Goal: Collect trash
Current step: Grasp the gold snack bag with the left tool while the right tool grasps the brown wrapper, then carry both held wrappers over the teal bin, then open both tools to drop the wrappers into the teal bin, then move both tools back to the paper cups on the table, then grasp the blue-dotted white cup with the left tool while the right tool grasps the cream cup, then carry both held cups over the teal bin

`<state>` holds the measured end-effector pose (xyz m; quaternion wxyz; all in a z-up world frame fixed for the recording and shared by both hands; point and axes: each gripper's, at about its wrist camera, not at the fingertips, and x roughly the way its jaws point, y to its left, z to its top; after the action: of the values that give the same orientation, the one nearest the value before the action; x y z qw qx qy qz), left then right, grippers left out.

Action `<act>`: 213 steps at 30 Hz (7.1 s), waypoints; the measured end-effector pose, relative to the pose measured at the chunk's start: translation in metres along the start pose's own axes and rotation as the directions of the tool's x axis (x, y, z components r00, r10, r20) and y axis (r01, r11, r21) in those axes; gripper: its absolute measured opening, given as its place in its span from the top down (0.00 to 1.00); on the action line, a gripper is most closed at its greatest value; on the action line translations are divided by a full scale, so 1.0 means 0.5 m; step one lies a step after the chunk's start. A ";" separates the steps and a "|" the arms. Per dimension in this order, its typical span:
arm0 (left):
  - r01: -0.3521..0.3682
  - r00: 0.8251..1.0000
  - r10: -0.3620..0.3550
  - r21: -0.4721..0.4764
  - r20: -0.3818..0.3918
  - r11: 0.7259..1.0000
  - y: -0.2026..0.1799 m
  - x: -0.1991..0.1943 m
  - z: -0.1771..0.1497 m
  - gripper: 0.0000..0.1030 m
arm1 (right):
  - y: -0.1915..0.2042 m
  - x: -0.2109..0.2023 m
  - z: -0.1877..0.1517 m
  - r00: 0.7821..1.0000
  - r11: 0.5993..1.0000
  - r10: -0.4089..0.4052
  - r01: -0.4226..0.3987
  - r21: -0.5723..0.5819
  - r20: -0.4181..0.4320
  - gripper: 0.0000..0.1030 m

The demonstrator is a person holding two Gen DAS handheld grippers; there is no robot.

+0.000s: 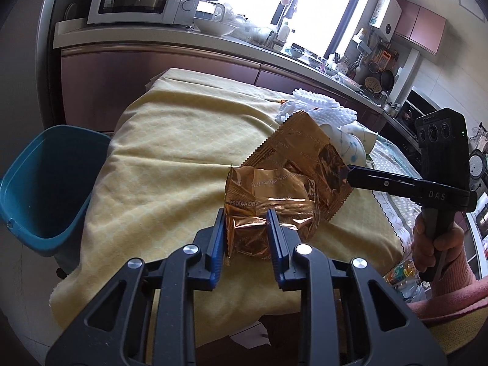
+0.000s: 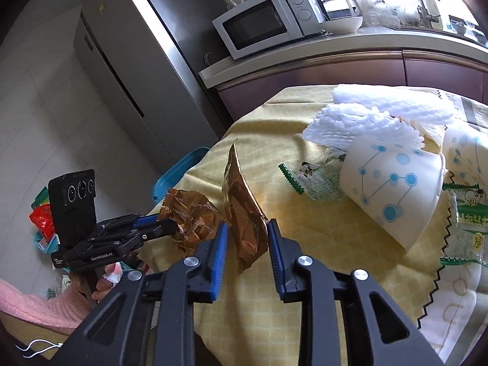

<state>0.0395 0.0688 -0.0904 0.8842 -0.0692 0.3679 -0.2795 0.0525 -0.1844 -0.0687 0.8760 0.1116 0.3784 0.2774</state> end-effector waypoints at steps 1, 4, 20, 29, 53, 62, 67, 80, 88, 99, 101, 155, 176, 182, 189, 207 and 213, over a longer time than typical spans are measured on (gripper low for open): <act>-0.001 1.000 0.001 -0.004 0.004 1.000 0.003 -0.003 -0.002 0.75 | 0.010 0.008 0.005 1.000 1.000 -0.016 0.016 -0.011 0.002 0.78; -0.010 1.000 0.010 -0.010 0.014 1.000 0.009 -0.010 -0.003 0.75 | 0.028 0.021 0.009 0.999 0.999 -0.024 0.023 -0.050 -0.030 0.98; -0.201 0.965 0.217 -0.118 0.145 0.972 0.141 -0.136 0.051 0.75 | 0.132 0.085 0.107 0.998 0.989 0.058 -0.054 -0.140 0.026 0.98; -0.376 0.907 0.405 -0.211 0.114 0.902 0.276 -0.168 0.072 0.75 | 0.213 0.225 0.169 0.989 0.974 0.142 -0.147 -0.170 -0.044 0.98; -0.480 0.870 0.492 -0.305 -0.039 0.823 0.429 -0.066 0.057 0.70 | 0.291 0.462 0.191 0.973 0.988 0.087 -0.112 -0.109 -0.213 0.90; -0.447 0.882 0.470 -0.283 0.019 0.849 0.384 -0.082 0.053 0.66 | 0.278 0.403 0.181 0.981 0.985 0.092 -0.114 -0.126 -0.172 0.85; -0.442 0.879 0.473 -0.262 0.066 0.858 0.340 -0.106 0.060 0.57 | 0.267 0.329 0.168 0.987 0.981 0.096 -0.116 -0.158 -0.130 0.82; -0.282 0.944 0.300 -0.139 0.136 0.949 0.172 -0.113 0.066 0.55 | 0.155 0.103 0.106 0.999 0.989 0.035 -0.030 -0.142 0.033 0.72; -0.125 0.987 0.120 0.034 0.110 0.992 0.013 -0.023 0.089 0.54 | 0.046 -0.024 0.060 0.986 0.995 -0.094 0.097 -0.016 0.139 0.72; -0.017 0.997 0.000 0.213 0.080 0.977 -0.164 0.107 0.156 0.54 | -0.079 -0.104 0.058 0.954 0.977 -0.195 0.169 0.132 0.226 0.66; -0.017 0.997 0.000 0.235 0.074 0.972 -0.184 0.130 0.171 0.54 | -0.093 -0.112 0.059 0.948 0.972 -0.213 0.183 0.145 0.236 0.66; 0.196 0.980 -0.177 0.303 -0.089 0.932 -0.337 0.210 0.156 0.95 | -0.180 -0.222 0.009 0.870 0.922 -0.371 0.304 0.240 0.325 0.98; 0.164 0.982 -0.181 0.210 0.060 0.964 -0.231 0.016 0.139 0.96 | -0.052 -0.255 0.037 0.874 0.967 -0.256 0.227 0.119 0.413 0.98; 0.125 0.985 -0.143 0.176 0.093 0.977 -0.195 -0.025 0.127 0.96 | -0.009 -0.221 0.049 0.896 0.981 -0.192 0.180 0.067 0.400 0.98; 0.079 0.990 -0.093 0.130 0.109 0.988 -0.149 -0.060 0.109 0.96 | 0.031 -0.182 0.058 0.919 0.991 -0.128 0.129 0.022 0.373 0.98; -0.011 0.989 0.006 0.037 0.148 0.999 -0.054 -0.126 0.080 0.97 | 0.106 -0.089 0.088 0.956 0.997 -0.009 0.030 -0.067 0.294 0.98; -0.047 0.987 0.045 0.008 0.157 0.999 -0.025 -0.140 0.074 0.97 | 0.125 -0.052 0.099 0.965 0.996 0.036 -0.013 -0.089 0.261 0.98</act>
<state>0.0194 0.0937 -0.0166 0.9170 -0.0773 0.2969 -0.2549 0.0486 -0.1475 0.0062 0.9189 0.1139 0.2454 0.2870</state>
